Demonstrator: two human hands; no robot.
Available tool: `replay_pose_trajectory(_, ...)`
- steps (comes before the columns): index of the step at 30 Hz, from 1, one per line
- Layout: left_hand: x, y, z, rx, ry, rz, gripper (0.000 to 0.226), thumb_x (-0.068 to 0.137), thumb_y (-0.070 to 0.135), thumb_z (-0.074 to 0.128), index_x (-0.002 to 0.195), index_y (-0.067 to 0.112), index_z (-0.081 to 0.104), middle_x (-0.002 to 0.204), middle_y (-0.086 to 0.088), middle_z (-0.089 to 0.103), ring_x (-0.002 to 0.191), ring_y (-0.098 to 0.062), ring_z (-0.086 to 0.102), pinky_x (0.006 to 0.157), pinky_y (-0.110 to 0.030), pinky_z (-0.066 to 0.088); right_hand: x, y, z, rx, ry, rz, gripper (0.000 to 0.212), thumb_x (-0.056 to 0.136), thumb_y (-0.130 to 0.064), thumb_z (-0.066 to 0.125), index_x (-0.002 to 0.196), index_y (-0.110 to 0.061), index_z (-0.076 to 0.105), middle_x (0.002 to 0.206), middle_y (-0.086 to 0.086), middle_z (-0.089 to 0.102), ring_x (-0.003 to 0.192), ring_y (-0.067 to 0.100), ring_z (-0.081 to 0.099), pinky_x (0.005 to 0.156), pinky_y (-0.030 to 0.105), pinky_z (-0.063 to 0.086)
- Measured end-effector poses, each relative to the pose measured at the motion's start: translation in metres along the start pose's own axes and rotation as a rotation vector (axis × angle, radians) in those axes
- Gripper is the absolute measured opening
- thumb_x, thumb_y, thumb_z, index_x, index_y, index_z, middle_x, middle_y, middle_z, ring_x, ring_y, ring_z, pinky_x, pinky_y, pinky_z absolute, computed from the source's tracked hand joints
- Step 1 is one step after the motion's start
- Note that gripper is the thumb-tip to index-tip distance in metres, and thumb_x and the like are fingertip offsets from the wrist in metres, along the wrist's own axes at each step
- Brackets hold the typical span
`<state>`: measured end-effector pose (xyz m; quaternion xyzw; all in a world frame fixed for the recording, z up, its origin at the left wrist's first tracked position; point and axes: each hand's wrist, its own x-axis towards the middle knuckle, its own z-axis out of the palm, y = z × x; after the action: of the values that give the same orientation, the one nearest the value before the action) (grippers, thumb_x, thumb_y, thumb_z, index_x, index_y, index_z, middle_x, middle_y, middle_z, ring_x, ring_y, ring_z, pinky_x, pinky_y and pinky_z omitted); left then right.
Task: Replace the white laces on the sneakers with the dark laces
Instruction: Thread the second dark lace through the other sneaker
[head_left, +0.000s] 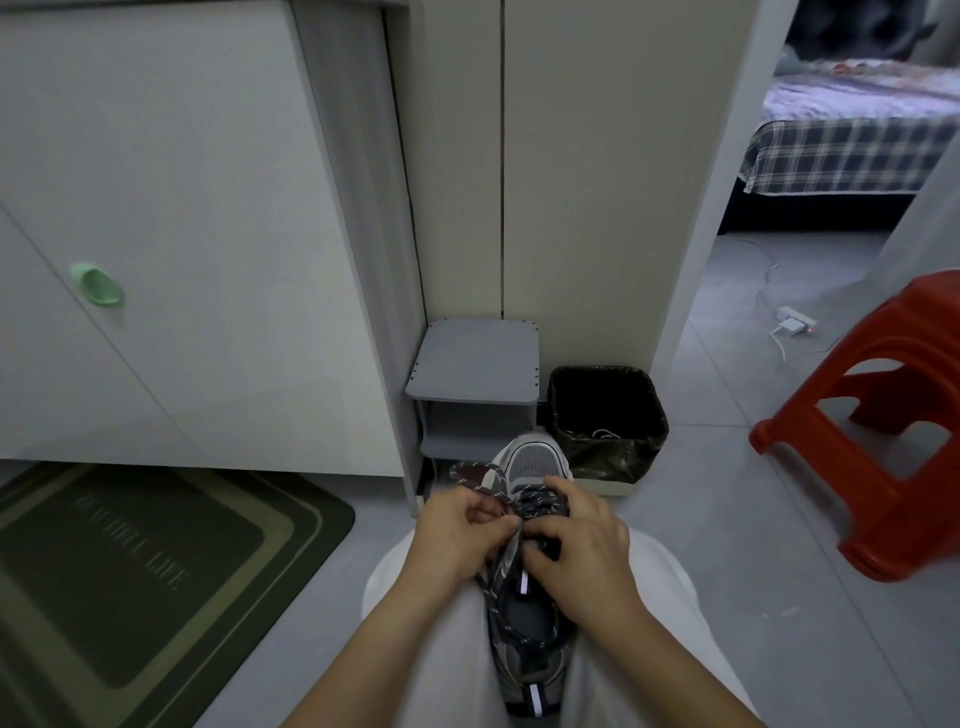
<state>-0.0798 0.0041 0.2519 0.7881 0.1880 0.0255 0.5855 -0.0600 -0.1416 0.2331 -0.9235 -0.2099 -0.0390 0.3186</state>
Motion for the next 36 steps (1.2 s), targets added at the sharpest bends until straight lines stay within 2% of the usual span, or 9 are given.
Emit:
replay_pose_trajectory(8,-0.003,0.001,-0.001,0.111,0.019,-0.001,0.012,0.082,0.014,0.067,0.071,0.014,0.062,0.066,-0.001,0.064,0.057,-0.014,0.059,0.062,-0.030,0.052,-0.002,-0.002,0.004,0.051,0.167,-0.046,0.003,0.069,-0.034,0.066,0.071,-0.034,0.069,0.120,-0.014,0.057,0.112,0.010,0.044,0.085,0.034,0.031)
replay_pose_trajectory(12,-0.005,0.012,-0.003,-0.165,0.253,-0.072,0.005,0.086,0.006,0.057,0.082,0.006,0.059,0.067,-0.006,0.061,0.044,-0.012,0.056,0.044,-0.026,0.050,-0.011,0.001,-0.002,0.053,0.197,-0.054,0.011,0.070,-0.026,0.067,0.064,-0.026,0.058,0.113,-0.011,0.056,0.110,0.008,0.039,0.086,0.034,0.028)
replay_pose_trajectory(14,-0.003,0.014,-0.006,-0.317,0.328,-0.104,0.004,0.088,0.004,0.055,0.085,0.004,0.058,0.070,-0.006,0.060,0.054,-0.012,0.059,0.043,-0.026,0.052,-0.016,0.006,-0.006,0.045,0.214,-0.057,0.013,0.069,-0.026,0.067,0.063,-0.026,0.056,0.108,-0.012,0.055,0.107,0.006,0.038,0.086,0.034,0.026)
replay_pose_trajectory(21,-0.007,0.013,-0.016,-0.591,0.263,-0.154,0.011,0.090,-0.004,0.047,0.095,0.001,0.055,0.055,-0.002,0.063,0.055,-0.013,0.060,0.047,-0.026,0.054,-0.022,0.007,-0.023,0.154,0.248,0.021,0.017,0.068,-0.027,0.062,0.059,-0.033,0.049,0.100,-0.025,0.047,0.100,0.002,0.037,0.085,0.033,0.022)
replay_pose_trajectory(26,-0.011,0.012,-0.031,-0.369,0.051,-0.182,0.013,0.087,-0.007,0.053,0.085,0.003,0.062,0.067,-0.007,0.063,0.060,-0.014,0.057,0.044,-0.024,0.052,-0.030,0.020,-0.047,0.268,0.235,0.144,0.022,0.072,-0.025,0.065,0.054,-0.030,0.053,0.102,-0.022,0.051,0.101,0.010,0.045,0.091,0.035,0.030)
replay_pose_trajectory(28,-0.013,0.010,-0.038,-0.287,-0.010,-0.169,0.009,0.084,-0.005,0.060,0.090,0.002,0.063,0.069,-0.007,0.064,0.061,-0.012,0.058,0.044,-0.024,0.052,-0.033,0.031,-0.058,0.340,0.268,0.204,0.015,0.076,-0.021,0.067,0.067,-0.029,0.059,0.102,-0.019,0.053,0.101,0.012,0.047,0.082,0.026,0.036)
replay_pose_trajectory(30,-0.014,0.011,-0.043,-0.189,-0.108,-0.149,0.010,0.081,-0.001,0.067,0.090,0.004,0.063,0.063,-0.002,0.062,0.058,-0.009,0.056,0.046,-0.023,0.050,-0.037,0.040,-0.068,0.431,0.308,0.303,0.025,0.080,-0.006,0.069,0.062,-0.021,0.060,0.101,-0.014,0.056,0.101,0.015,0.050,0.068,0.018,0.037)
replay_pose_trajectory(32,-0.015,0.015,-0.042,-0.032,-0.204,-0.097,0.009,0.079,0.007,0.072,0.084,0.008,0.064,0.064,0.001,0.061,0.056,-0.006,0.053,0.048,-0.021,0.047,-0.038,0.044,-0.075,0.494,0.319,0.379,0.026,0.081,-0.001,0.066,0.059,-0.015,0.060,0.101,-0.004,0.058,0.100,0.018,0.051,0.068,0.018,0.036)
replay_pose_trajectory(36,-0.014,0.021,-0.035,0.136,-0.211,-0.014,0.014,0.076,0.023,0.077,0.078,0.014,0.066,0.067,0.005,0.061,0.061,-0.007,0.052,0.055,-0.020,0.043,-0.028,0.043,-0.071,0.209,0.030,0.384,0.020,0.083,-0.023,0.064,0.063,-0.023,0.061,0.091,-0.011,0.062,0.093,0.015,0.058,0.083,0.031,0.041)
